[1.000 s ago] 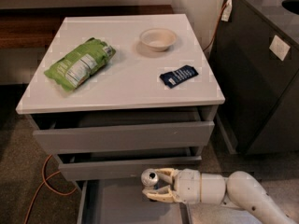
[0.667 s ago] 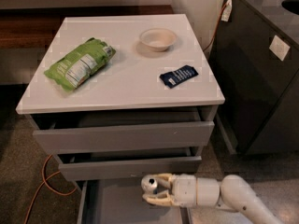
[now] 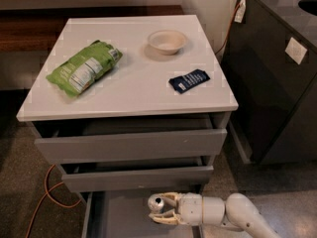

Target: Place redbull can into bottom drawer

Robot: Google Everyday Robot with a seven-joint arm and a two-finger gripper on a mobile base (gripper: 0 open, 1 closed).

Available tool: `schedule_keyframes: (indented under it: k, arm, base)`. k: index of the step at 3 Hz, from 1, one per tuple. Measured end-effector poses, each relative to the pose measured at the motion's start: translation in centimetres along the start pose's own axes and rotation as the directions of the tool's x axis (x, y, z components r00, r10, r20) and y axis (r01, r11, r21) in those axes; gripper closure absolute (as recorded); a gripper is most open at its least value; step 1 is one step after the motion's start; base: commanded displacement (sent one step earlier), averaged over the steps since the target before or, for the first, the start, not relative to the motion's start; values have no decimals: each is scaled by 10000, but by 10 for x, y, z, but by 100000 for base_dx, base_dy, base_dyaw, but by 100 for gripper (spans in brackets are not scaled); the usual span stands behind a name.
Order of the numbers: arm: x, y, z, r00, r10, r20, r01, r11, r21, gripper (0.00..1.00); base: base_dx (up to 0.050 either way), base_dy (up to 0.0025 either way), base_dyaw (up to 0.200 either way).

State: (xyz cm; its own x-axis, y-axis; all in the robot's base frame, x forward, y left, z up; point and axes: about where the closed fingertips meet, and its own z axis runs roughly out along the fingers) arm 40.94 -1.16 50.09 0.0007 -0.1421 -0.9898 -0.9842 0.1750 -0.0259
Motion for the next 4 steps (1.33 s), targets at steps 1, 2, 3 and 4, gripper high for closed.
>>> schedule_keyframes:
  k: [1, 2, 3, 4]
  arm:
    - [13, -3, 5, 9997, 256, -59, -256, 9997, 43, 100]
    - [48, -19, 13, 9997, 154, -169, -149, 9995, 286, 100]
    - [86, -32, 23, 9995, -294, -138, 298, 9990, 319, 100]
    - [127, -44, 37, 9988, -469, -124, 471, 9988, 122, 100]
  base:
    - [0, 0, 0]
    - [0, 0, 0]
    - [0, 0, 0]
    - [0, 0, 0]
